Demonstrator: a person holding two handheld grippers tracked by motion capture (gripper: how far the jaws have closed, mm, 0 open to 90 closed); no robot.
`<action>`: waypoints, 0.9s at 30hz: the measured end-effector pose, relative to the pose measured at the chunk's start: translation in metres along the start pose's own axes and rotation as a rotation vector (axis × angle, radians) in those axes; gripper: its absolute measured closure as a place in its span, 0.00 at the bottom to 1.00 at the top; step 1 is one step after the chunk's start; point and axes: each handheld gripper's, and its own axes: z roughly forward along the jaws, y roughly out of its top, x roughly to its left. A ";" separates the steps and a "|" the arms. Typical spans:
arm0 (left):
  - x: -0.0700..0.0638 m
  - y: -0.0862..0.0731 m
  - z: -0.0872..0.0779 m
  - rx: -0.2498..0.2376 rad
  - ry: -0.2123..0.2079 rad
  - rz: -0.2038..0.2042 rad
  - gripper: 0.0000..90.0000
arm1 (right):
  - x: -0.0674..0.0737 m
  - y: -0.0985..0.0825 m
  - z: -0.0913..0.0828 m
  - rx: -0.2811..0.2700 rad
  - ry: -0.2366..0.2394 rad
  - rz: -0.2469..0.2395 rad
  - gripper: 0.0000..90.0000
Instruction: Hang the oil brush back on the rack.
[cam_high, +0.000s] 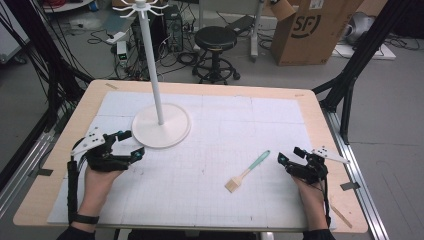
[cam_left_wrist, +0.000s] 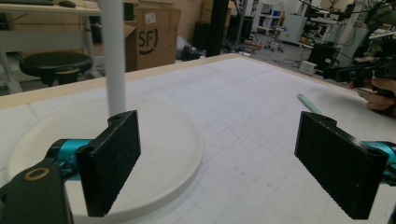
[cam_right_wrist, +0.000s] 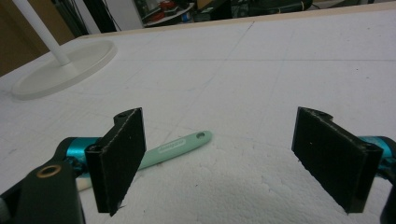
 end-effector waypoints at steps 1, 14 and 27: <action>-0.003 0.001 0.005 0.002 -0.013 0.002 0.17 | 0.000 0.000 0.000 -0.001 0.000 0.000 0.19; -0.038 0.012 0.076 0.133 -0.106 0.037 0.17 | -0.001 0.000 0.000 -0.002 -0.002 -0.001 0.19; -0.079 0.009 0.139 0.226 -0.183 0.054 0.19 | -0.001 0.000 0.000 -0.001 -0.007 0.009 0.19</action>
